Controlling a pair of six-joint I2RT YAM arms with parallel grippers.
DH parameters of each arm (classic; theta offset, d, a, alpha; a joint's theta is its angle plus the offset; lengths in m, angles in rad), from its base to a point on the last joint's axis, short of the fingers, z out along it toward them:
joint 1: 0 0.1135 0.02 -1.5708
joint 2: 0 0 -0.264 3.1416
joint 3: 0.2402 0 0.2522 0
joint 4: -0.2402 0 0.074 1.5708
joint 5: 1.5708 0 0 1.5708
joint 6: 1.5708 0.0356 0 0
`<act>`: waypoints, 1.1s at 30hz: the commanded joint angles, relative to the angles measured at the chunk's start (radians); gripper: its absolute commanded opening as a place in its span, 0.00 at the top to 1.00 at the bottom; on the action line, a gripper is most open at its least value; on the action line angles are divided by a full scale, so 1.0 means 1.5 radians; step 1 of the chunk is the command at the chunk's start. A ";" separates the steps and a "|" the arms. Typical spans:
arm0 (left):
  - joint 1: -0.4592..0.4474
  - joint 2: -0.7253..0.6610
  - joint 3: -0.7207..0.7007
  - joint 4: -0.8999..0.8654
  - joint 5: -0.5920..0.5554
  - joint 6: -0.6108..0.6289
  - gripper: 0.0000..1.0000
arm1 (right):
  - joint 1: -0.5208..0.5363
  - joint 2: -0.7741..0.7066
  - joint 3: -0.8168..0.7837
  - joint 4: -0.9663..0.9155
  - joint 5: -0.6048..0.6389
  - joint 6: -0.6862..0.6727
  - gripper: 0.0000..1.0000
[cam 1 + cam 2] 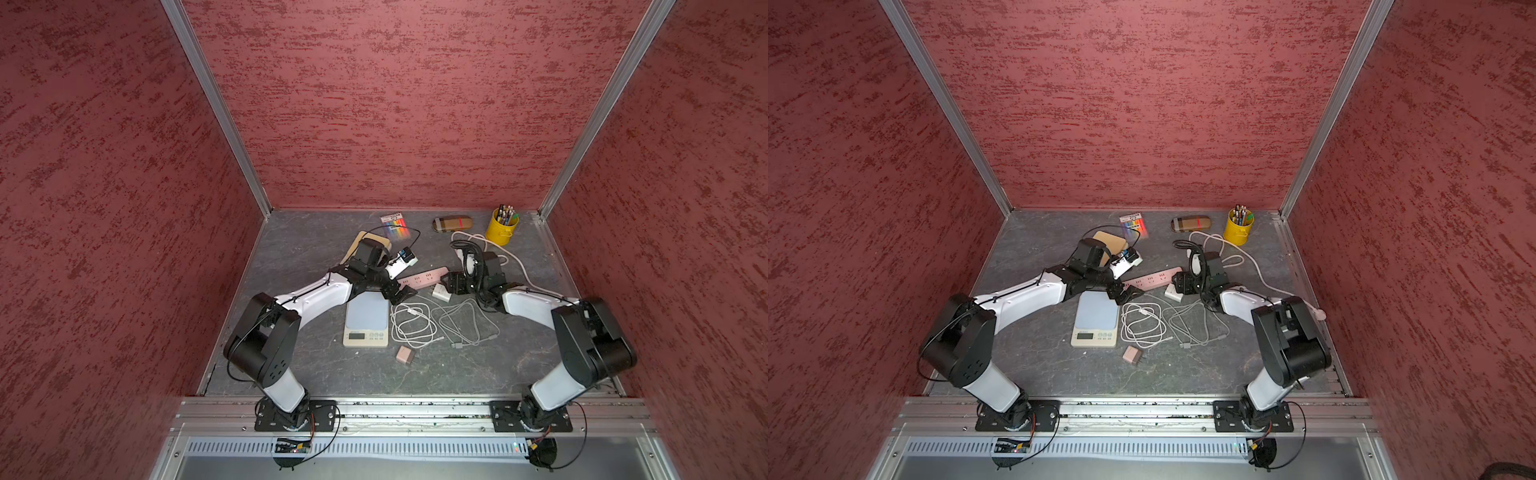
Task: Charge the electronic scale
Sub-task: Pick up the plug from the center of the board.
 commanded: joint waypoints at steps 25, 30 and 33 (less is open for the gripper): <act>0.057 -0.005 -0.036 0.041 0.076 -0.140 0.00 | 0.040 0.105 0.151 -0.285 0.029 -0.417 0.18; 0.106 -0.003 -0.044 0.075 0.111 -0.262 0.00 | 0.049 0.110 0.141 -0.289 0.028 -0.417 0.19; 0.141 -0.013 -0.066 0.126 0.138 -0.337 0.00 | 0.054 0.112 0.132 -0.289 0.032 -0.416 0.25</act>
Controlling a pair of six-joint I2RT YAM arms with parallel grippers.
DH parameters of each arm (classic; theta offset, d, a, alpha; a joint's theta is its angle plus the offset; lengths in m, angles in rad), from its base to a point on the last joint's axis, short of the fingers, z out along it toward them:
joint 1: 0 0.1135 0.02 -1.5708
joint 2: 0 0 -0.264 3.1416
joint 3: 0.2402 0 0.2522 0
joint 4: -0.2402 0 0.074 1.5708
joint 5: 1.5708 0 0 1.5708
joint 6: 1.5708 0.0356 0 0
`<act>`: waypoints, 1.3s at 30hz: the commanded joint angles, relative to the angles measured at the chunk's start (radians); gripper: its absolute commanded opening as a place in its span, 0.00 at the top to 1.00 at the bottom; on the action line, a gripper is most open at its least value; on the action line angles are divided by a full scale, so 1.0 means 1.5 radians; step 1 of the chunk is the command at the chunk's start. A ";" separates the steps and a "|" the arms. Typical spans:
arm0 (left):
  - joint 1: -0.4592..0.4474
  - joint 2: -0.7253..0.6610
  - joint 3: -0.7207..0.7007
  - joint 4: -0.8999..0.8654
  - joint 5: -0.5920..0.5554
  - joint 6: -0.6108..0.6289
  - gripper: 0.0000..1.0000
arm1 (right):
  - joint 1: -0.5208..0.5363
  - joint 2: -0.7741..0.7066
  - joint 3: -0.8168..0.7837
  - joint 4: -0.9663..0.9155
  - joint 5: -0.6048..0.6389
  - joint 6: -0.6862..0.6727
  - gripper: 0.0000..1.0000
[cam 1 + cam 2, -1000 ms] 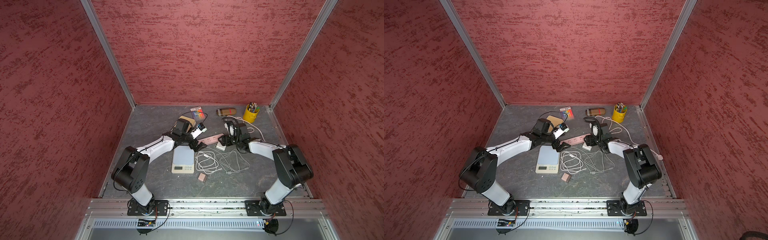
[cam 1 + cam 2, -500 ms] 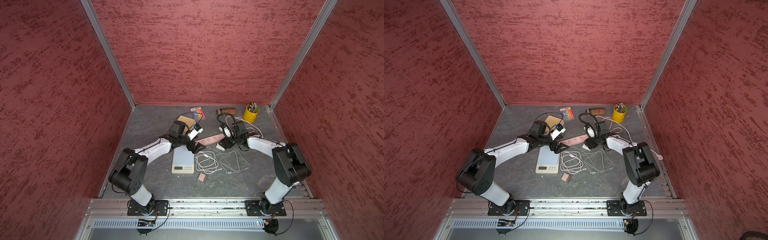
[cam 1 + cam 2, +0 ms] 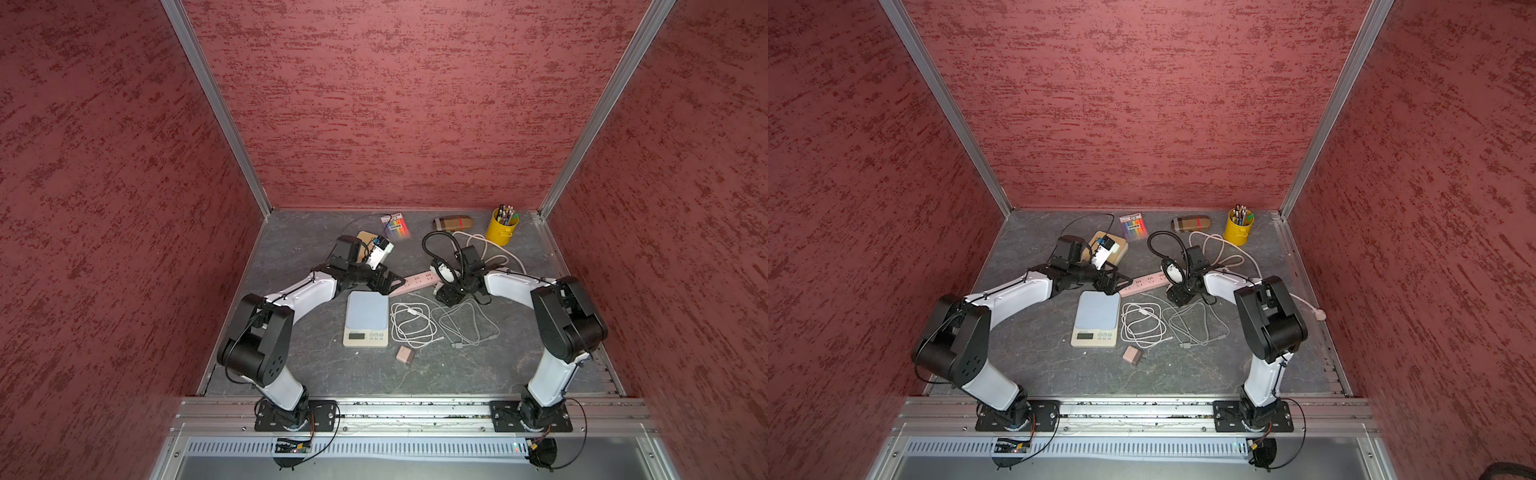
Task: Charge the electronic scale
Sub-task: Pick up the plug from the center of the board.
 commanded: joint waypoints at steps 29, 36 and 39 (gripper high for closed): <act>-0.049 0.016 0.106 -0.053 0.204 -0.414 0.30 | 0.158 -0.274 -0.080 0.235 -0.014 0.103 0.70; -0.049 0.046 0.123 -0.029 0.232 -0.457 0.65 | 0.188 -0.262 -0.075 0.213 -0.007 0.096 0.69; -0.046 0.050 0.130 -0.033 0.237 -0.462 0.80 | 0.192 -0.266 -0.086 0.221 -0.007 0.099 0.70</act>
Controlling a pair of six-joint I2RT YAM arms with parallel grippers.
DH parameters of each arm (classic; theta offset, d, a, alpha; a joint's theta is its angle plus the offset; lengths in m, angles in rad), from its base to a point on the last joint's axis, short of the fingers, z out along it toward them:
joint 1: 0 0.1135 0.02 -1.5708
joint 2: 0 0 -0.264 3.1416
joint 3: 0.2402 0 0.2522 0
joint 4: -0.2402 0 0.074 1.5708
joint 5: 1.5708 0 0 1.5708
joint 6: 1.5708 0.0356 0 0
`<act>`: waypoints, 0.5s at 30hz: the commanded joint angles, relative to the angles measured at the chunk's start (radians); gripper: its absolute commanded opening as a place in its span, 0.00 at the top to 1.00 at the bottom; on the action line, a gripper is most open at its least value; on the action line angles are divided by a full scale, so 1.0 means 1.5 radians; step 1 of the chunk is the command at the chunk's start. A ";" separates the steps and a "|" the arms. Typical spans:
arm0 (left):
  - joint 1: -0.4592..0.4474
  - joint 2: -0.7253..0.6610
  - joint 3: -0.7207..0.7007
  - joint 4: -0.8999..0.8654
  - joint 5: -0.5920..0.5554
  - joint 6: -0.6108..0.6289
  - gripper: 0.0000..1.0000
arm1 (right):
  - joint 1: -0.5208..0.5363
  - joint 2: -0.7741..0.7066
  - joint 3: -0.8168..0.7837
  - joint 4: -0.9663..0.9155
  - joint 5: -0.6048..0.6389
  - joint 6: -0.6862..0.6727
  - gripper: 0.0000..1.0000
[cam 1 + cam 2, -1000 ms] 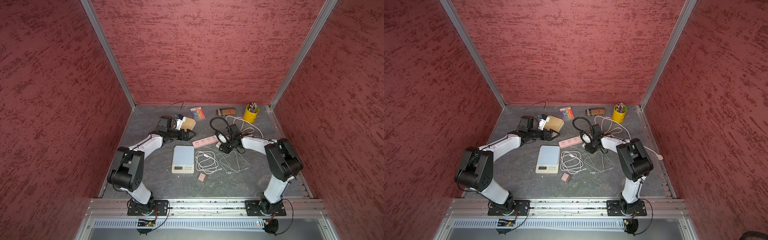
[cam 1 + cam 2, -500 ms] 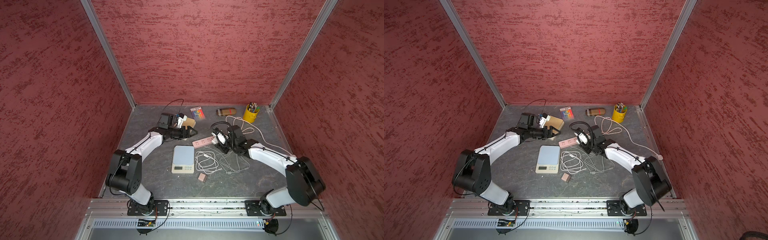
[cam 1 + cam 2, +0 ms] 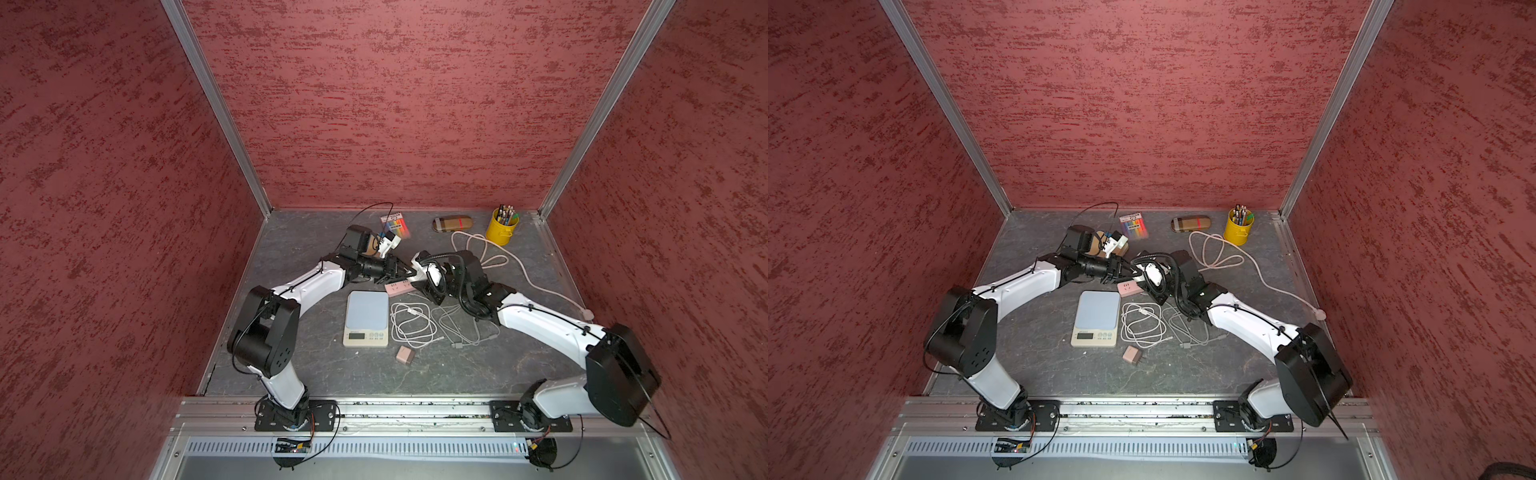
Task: Charge the electronic scale
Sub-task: Pick up the plug from the center of the board.
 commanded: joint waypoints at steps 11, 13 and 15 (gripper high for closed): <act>0.038 -0.021 -0.020 0.111 0.030 -0.090 1.00 | 0.013 -0.051 -0.029 0.095 0.038 0.110 0.18; 0.055 -0.033 -0.029 0.130 0.025 -0.098 1.00 | 0.014 -0.076 -0.047 0.126 0.058 0.170 0.14; 0.077 -0.048 -0.042 0.158 0.022 -0.113 1.00 | 0.013 -0.103 -0.068 0.164 0.073 0.242 0.12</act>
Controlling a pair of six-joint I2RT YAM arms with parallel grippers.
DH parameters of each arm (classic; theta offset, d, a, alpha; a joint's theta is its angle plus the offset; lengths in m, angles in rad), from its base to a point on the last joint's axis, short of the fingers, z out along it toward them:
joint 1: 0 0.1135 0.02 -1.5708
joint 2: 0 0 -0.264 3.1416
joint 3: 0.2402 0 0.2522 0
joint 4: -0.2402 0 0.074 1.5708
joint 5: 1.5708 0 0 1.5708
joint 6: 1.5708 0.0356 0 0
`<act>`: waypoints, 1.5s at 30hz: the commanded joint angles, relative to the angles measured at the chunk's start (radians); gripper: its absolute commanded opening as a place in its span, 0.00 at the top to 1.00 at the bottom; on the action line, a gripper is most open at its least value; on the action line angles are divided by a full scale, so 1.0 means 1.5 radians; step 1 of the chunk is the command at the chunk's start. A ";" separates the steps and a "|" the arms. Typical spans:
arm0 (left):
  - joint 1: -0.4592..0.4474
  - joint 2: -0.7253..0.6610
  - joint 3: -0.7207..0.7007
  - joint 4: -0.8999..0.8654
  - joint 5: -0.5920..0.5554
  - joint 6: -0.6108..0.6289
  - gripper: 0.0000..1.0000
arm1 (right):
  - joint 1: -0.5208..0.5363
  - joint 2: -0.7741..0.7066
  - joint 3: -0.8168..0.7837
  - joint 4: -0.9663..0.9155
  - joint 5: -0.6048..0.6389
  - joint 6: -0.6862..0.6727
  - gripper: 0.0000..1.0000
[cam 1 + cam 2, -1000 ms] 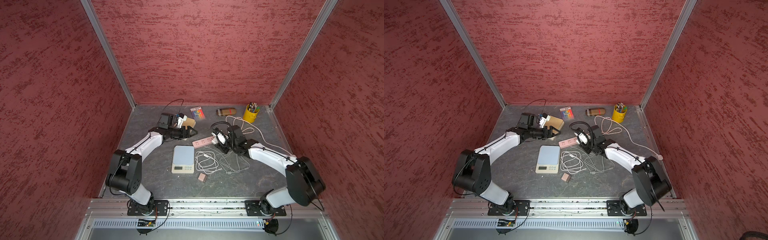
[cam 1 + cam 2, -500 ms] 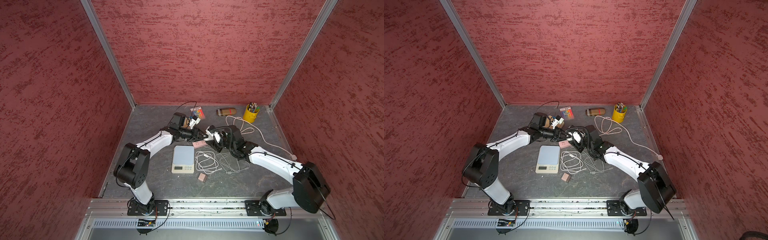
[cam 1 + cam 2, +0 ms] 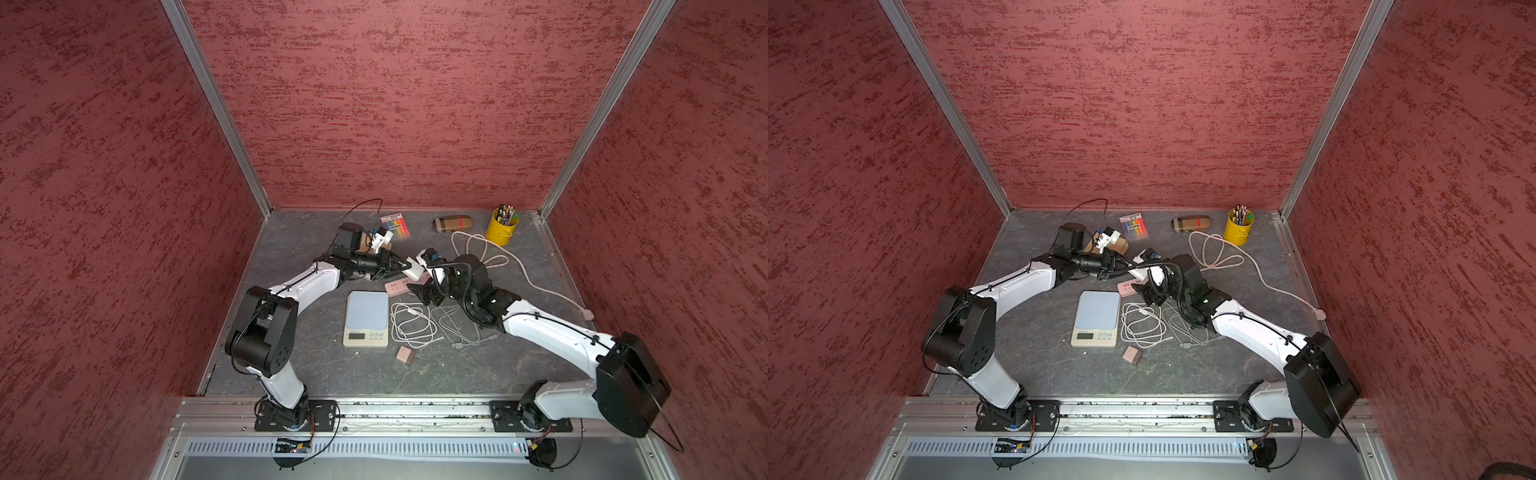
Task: Charge the electronic scale
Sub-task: Pick up the plug from the center of the board, then adjust the socket at the center of the board.
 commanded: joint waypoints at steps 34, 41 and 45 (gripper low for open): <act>0.029 -0.093 -0.081 0.472 0.060 -0.303 1.00 | -0.046 0.159 -0.029 0.691 -0.161 0.871 0.38; 0.026 -0.107 -0.088 0.461 0.069 -0.301 1.00 | -0.048 0.168 -0.012 0.701 -0.162 0.862 0.64; 0.026 -0.116 -0.091 0.439 0.074 -0.283 1.00 | -0.049 0.159 -0.015 0.675 -0.161 0.834 0.84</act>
